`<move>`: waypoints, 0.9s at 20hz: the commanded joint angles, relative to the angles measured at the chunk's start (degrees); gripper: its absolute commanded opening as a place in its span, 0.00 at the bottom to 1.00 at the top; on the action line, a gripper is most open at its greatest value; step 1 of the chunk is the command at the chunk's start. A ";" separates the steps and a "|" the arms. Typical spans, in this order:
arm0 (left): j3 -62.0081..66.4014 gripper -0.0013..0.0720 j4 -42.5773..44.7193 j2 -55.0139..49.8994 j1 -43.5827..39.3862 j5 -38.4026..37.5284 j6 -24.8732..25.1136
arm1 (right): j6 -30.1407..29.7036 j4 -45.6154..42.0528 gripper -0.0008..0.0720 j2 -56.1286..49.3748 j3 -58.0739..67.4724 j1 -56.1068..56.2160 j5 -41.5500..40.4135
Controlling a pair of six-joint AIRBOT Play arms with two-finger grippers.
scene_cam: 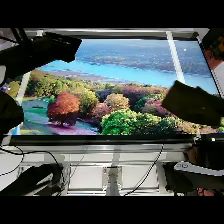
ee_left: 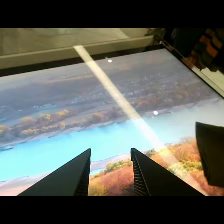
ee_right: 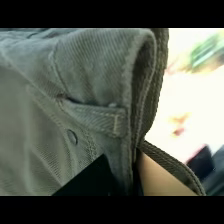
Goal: Fold the clothes and pants, and hang the long-sleeved shirts on hangers.
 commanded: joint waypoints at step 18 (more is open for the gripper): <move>0.04 0.43 -3.58 0.00 0.07 0.00 0.02 | 0.24 -6.56 0.76 -2.12 10.05 -9.16 6.86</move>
